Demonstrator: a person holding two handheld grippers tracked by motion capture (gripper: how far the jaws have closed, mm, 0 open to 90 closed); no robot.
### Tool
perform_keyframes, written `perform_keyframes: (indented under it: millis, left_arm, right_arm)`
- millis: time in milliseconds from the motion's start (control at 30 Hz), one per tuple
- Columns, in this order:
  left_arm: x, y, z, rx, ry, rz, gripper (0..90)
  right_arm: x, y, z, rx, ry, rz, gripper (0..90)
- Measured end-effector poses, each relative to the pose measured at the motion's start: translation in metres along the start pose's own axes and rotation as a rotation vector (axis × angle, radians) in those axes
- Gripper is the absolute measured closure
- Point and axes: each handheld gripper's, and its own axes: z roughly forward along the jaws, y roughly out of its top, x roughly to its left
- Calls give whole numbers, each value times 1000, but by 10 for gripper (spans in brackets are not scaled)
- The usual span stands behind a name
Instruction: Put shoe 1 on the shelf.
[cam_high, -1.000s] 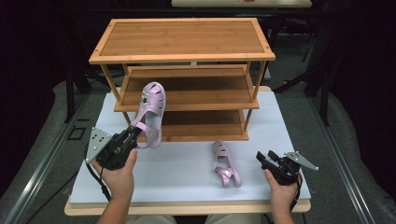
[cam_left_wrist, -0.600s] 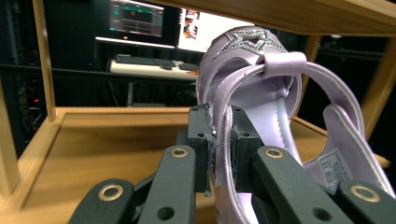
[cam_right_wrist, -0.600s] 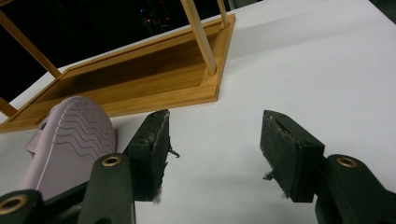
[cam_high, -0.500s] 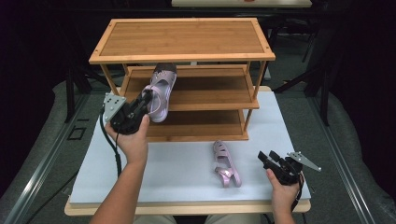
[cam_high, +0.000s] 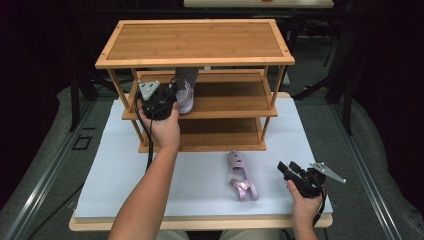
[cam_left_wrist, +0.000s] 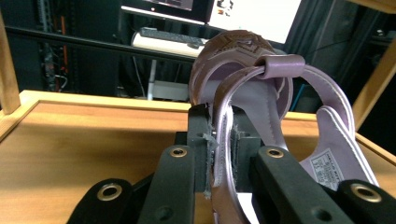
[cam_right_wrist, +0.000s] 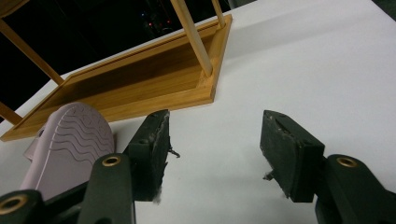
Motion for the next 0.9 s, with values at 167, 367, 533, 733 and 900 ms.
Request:
perform_keyframes:
  millis: [167,367,533,733,900]
  left_arm:
    - [-4,2,17,36,50,37,815]
    - [0,-1,26,74,84,33,797]
    - [5,2,33,123,74,19,749]
    - [6,6,41,121,21,-26,638]
    - [13,6,38,129,-34,-13,557]
  right_arm:
    - [-1,0,0,-3,2,6,420]
    - [-1,1,0,15,11,0,420]
    - [0,0,2,11,10,2,420]
    - [2,-1,4,21,19,-3,420]
    - [2,-1,4,31,14,-4,420]
